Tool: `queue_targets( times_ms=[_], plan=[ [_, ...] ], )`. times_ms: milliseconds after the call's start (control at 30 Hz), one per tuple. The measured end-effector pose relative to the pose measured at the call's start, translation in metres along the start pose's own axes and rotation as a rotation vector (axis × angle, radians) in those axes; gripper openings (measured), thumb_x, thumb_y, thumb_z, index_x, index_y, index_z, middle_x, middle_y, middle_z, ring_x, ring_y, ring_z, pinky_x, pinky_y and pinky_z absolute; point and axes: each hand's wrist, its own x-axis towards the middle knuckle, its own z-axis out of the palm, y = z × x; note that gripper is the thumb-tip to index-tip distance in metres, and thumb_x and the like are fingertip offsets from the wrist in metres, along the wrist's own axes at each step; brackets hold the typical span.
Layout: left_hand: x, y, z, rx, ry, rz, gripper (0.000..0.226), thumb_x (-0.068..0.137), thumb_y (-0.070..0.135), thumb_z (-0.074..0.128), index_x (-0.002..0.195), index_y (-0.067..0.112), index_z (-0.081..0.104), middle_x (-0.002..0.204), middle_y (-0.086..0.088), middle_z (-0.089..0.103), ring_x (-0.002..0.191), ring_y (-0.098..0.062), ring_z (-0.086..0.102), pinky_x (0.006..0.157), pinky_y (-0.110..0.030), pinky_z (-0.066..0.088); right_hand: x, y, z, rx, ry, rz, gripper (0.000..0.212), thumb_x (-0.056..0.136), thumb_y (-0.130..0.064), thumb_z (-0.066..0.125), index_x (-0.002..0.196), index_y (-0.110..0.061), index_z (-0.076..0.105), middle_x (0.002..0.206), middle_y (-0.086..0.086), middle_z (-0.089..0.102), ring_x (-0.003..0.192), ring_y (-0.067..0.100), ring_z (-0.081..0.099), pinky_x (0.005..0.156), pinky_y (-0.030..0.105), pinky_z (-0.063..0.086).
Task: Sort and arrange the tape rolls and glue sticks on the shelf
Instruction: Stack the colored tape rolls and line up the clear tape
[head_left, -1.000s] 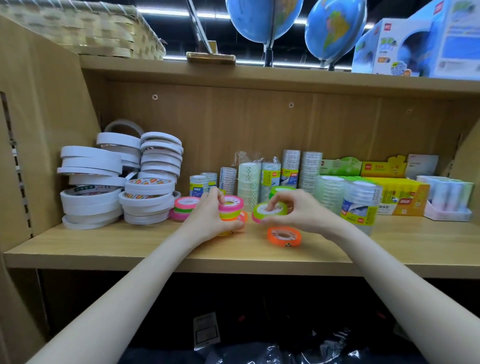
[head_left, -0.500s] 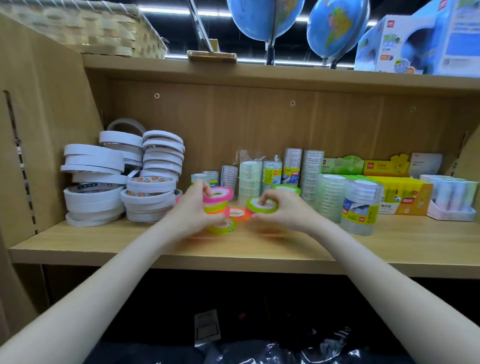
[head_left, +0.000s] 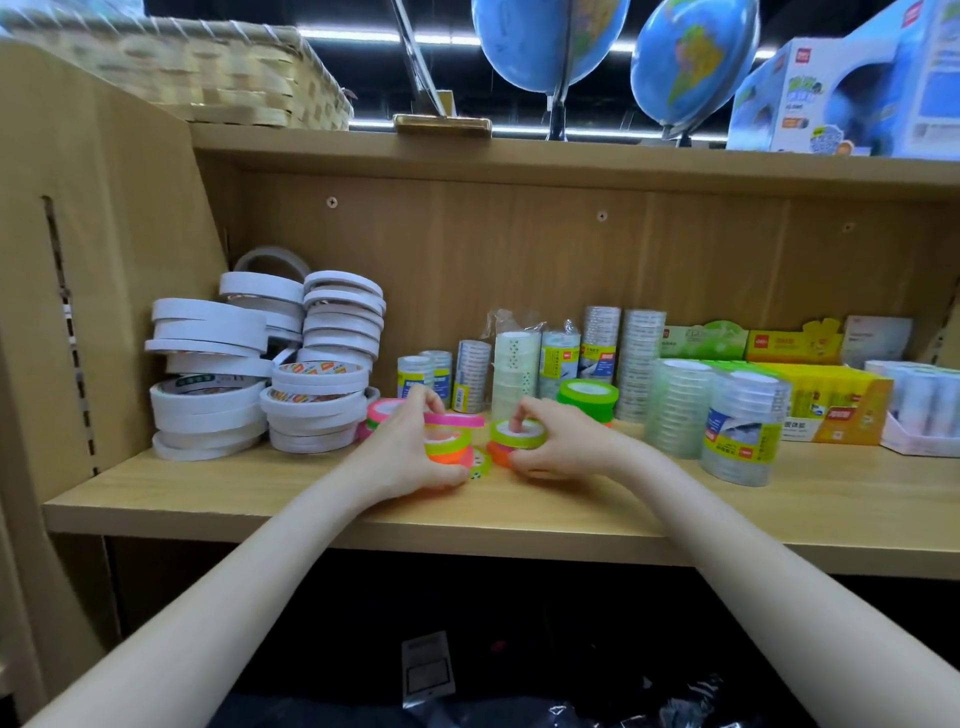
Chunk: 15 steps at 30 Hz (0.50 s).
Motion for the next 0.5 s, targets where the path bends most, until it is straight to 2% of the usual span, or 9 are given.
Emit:
queue_targets(
  times_ms=[100,167,233,333,500],
  plan=[
    [0.003,0.001,0.000,-0.016,-0.030,-0.012,0.053,0.074,0.029,0.076,0.105,0.020,0.033,0.106,0.003,0.046,0.098,-0.014,0.048,0.069,-0.024,0.038,-0.032,0.004,-0.012,-0.047,-0.038,0.022,0.026,0.081,-0.028,0.064,0.100,-0.023,0.047,0.116,0.001,0.053,0.104,0.018,0.048,0.082,0.030,0.038],
    [0.008,0.003,0.006,-0.043,-0.028,0.004,0.054,0.074,0.029,0.076,0.105,0.020,0.033,0.110,0.002,0.044,0.102,-0.013,0.045,0.073,-0.024,0.033,-0.047,0.007,-0.018,-0.055,0.001,0.032,0.025,0.081,-0.030,0.065,0.100,-0.023,0.048,0.118,-0.002,0.053,0.105,0.016,0.048,0.081,0.028,0.037],
    [0.013,0.006,0.015,-0.061,-0.011,0.023,0.055,0.074,0.029,0.077,0.105,0.019,0.033,0.114,0.002,0.042,0.105,-0.012,0.042,0.073,-0.020,0.028,-0.054,0.012,-0.018,-0.038,0.083,0.044,0.029,0.081,-0.035,0.066,0.099,-0.025,0.046,0.111,-0.008,0.050,0.099,0.010,0.044,0.077,0.025,0.033],
    [0.024,0.011,0.028,-0.060,0.029,0.031,0.055,0.072,0.030,0.078,0.102,0.018,0.033,0.113,-0.002,0.045,0.103,-0.015,0.044,0.075,-0.022,0.032,-0.060,0.014,-0.011,-0.001,0.156,0.038,0.042,0.077,-0.042,0.070,0.102,-0.025,0.041,0.107,-0.010,0.049,0.098,0.010,0.044,0.076,0.025,0.033],
    [0.039,0.020,0.037,-0.028,0.059,-0.011,0.056,0.070,0.035,0.079,0.099,0.015,0.035,0.104,0.000,0.043,0.091,-0.014,0.041,0.065,-0.022,0.033,-0.055,0.016,-0.004,0.015,0.228,0.026,0.036,0.075,-0.040,0.073,0.092,-0.023,0.045,0.099,-0.007,0.052,0.097,0.013,0.046,0.074,0.026,0.033]
  ],
)
